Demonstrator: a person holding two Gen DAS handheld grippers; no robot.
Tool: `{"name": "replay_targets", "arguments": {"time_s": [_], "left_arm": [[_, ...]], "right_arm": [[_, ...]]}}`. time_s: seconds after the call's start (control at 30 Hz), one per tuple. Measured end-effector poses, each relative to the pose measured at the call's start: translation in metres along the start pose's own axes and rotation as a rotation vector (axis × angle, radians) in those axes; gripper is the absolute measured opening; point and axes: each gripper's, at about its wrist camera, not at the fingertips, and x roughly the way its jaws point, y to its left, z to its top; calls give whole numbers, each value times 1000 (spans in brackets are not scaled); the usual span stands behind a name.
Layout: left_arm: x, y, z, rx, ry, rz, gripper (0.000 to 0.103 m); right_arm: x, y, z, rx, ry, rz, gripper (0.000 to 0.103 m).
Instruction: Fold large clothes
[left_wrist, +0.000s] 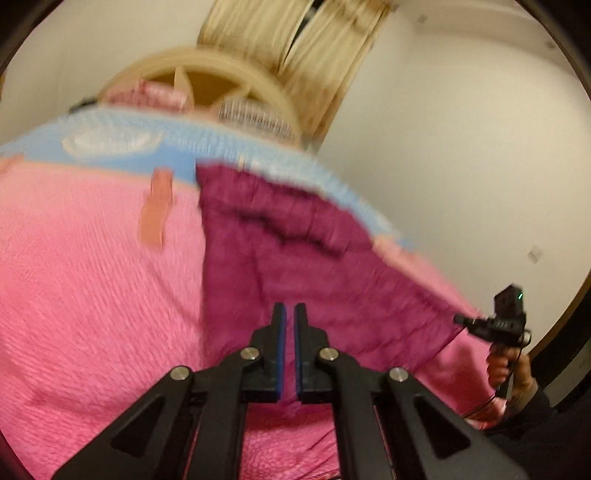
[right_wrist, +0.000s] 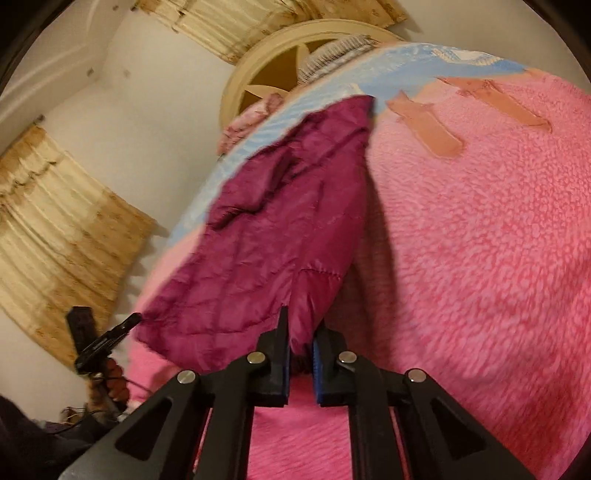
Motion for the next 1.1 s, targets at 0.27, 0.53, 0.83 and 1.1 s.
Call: {"name": "replay_targets", "arguments": {"time_s": [0.27, 0.53, 0.83, 1.1], "left_arm": [[19, 19, -10, 29, 97, 179, 16], [36, 30, -28, 36, 138, 278, 95], [76, 41, -54, -14, 247, 218, 99], [87, 24, -67, 56, 326, 103, 9]], "right_arm": [[-42, 26, 4, -47, -71, 32, 7], [-21, -8, 0, -11, -40, -214, 100], [15, -31, -1, 20, 38, -219, 100], [42, -27, -10, 8, 116, -154, 13]]}}
